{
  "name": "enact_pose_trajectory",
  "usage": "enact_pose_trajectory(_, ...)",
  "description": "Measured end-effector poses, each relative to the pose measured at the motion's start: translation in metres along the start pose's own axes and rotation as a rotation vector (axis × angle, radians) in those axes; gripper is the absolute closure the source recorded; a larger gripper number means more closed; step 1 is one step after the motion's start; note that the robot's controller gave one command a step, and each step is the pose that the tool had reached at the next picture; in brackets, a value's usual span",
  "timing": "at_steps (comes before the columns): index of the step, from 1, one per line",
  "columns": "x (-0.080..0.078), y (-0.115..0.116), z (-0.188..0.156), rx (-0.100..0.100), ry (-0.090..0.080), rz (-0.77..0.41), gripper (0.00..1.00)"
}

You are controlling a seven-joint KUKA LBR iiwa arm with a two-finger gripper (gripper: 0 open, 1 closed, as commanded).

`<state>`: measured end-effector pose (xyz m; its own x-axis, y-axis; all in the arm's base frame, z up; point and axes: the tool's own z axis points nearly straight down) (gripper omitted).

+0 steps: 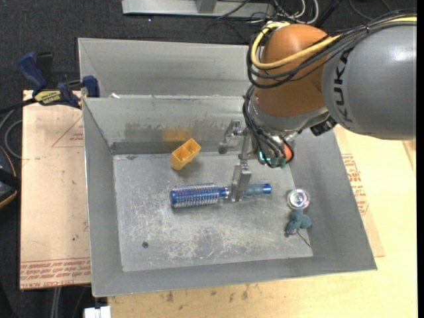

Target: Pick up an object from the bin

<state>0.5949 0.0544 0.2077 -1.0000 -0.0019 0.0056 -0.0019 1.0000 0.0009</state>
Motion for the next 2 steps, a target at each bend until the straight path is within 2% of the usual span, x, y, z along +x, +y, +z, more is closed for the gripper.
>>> enact_pose_trajectory(1,0.008,0.015,0.136,-0.001,-0.021,-0.091,0.00)
enact_pose_trajectory(2,0.014,0.024,0.106,-0.001,-0.011,-0.068,0.00)
